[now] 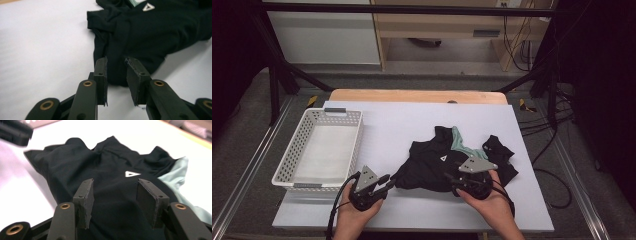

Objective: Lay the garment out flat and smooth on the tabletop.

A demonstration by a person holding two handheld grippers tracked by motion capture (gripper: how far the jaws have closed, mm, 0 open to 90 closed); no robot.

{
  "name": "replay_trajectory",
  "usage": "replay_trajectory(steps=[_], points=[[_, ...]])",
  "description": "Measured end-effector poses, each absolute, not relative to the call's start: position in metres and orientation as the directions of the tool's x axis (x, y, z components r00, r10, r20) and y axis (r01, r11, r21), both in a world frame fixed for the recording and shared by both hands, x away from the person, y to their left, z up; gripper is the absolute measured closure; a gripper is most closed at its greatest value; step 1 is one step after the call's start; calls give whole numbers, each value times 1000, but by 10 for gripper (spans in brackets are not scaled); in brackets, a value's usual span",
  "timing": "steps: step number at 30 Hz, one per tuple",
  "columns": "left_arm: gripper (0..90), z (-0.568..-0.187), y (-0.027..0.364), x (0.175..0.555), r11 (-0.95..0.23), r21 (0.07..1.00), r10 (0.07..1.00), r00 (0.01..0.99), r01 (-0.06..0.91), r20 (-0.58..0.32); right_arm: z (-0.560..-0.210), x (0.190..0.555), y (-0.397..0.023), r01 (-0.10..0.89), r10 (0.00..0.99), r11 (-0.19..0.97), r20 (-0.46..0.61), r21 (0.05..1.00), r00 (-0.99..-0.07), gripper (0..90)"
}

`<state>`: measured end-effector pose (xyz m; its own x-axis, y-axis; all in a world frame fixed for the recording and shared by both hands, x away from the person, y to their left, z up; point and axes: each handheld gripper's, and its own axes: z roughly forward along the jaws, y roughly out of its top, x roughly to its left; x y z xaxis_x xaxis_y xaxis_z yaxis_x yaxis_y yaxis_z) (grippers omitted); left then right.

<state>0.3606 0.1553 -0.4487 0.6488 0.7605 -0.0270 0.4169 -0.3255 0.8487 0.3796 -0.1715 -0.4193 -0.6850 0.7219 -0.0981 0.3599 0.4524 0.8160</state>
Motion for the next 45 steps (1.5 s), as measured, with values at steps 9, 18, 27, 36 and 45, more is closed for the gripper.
replay_trajectory(steps=[9, 18, 27, 36, 45], points=[[671, -452, 153, 362, -328, 847, 762, 647, 419, -25, -421, 378, -161, 357, 695, 487, -106, 797, -712, 459], [652, -451, 155, 362, -312, 852, 772, 635, 421, -31, -414, 360, -138, 307, 590, 523, -77, 795, -804, 398], [641, -452, 153, 362, -312, 851, 768, 640, 423, -37, -429, 370, -112, 303, 570, 634, -165, 712, -805, 722], [625, -451, 156, 362, -296, 861, 785, 618, 414, -28, -422, 399, -98, 362, 600, 562, -66, 743, -797, 797], [616, -452, 153, 362, -309, 858, 777, 629, 411, -22, -388, 461, -99, 460, 694, 316, 128, 830, -708, 798]])
